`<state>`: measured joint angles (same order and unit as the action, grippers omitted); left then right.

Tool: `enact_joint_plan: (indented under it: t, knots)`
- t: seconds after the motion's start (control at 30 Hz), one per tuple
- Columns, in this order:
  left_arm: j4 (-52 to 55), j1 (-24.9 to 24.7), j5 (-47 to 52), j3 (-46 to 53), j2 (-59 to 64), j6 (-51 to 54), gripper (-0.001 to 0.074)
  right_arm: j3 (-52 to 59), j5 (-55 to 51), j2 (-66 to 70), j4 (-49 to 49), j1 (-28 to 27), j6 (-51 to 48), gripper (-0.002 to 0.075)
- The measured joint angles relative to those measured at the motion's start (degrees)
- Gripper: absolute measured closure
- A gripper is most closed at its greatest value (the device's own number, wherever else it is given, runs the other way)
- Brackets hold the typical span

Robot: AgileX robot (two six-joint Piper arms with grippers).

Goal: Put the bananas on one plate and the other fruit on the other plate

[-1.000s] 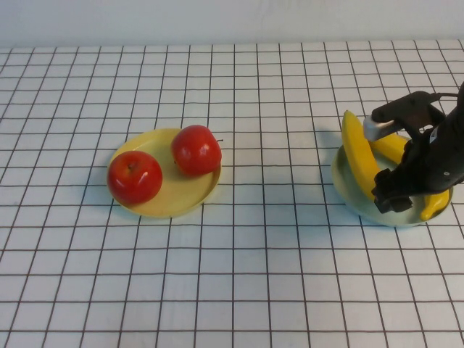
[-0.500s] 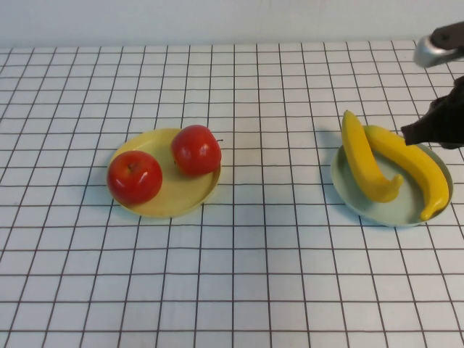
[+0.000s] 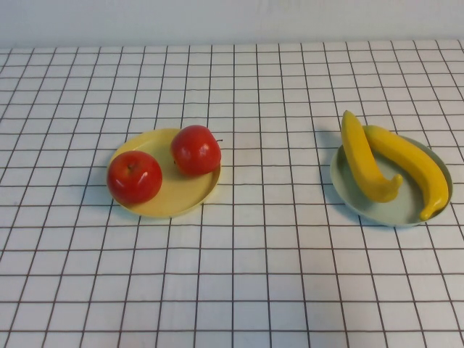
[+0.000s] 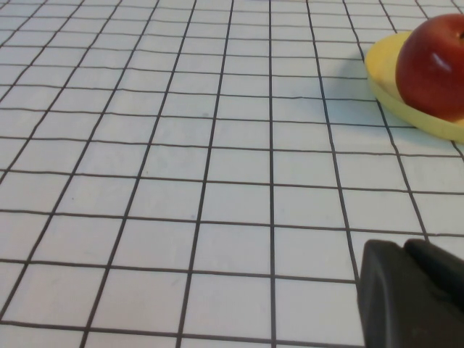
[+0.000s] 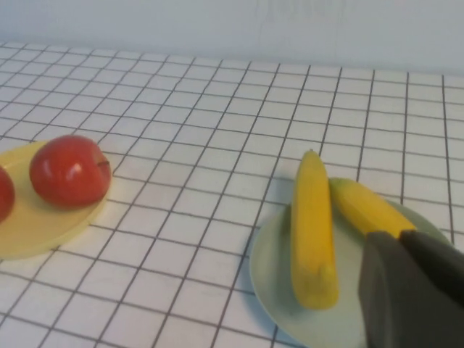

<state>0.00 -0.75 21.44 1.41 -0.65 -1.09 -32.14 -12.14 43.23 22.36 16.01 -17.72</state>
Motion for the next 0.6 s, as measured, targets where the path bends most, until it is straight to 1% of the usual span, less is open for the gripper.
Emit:
enact_joint_plan:
  t: [0.17, 0.33, 0.47, 0.6]
  knots:
    - [0.00, 0.00, 0.00, 0.00, 0.00, 0.00, 0.0739, 9.14, 6.54, -4.14, -0.36, 0.00, -0.22, 0.0741]
    - [0.00, 0.00, 0.00, 0.00, 0.00, 0.00, 0.0739, 16.04, 17.46, -4.24, -2.76, 0.00, -0.22, 0.0741]
    - [0.00, 0.00, 0.00, 0.00, 0.00, 0.00, 0.0739, 21.33, 24.77, -4.50, -2.83, 0.00, -0.29, 0.0741]
    - [0.00, 0.00, 0.00, 0.00, 0.00, 0.00, 0.0739, 27.48, 27.27, -8.45, -1.44, 0.00, -0.29, 0.0741]
